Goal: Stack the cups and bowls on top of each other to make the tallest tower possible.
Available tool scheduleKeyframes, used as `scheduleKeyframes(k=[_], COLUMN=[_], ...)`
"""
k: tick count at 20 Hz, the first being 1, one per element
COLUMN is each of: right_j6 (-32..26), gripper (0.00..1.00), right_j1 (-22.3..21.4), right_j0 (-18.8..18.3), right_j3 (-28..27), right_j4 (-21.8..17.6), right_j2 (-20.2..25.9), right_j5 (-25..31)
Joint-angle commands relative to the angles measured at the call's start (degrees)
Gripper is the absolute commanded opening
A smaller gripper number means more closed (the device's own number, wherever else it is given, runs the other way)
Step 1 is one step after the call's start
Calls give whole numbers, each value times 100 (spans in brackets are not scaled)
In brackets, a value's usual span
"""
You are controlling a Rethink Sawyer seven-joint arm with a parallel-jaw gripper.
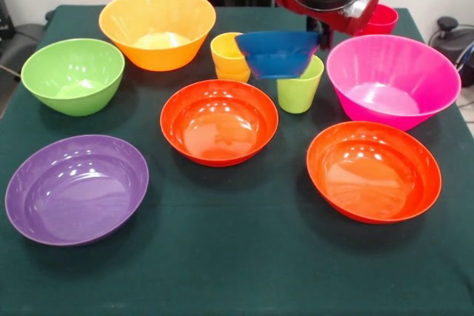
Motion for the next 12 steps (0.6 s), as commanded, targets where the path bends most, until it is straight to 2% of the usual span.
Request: scheduleKeyframes(k=[1, 9, 12], right_j6=[827, 1100, 1198], gripper=[0, 0, 0], right_j1=[-92, -77, -63], right_j0=[149, 262, 300], right_j3=[-19, -128, -299], right_j4=[220, 530, 546], right_j2=[557, 554, 496], right_j5=[952, 1528, 1917])
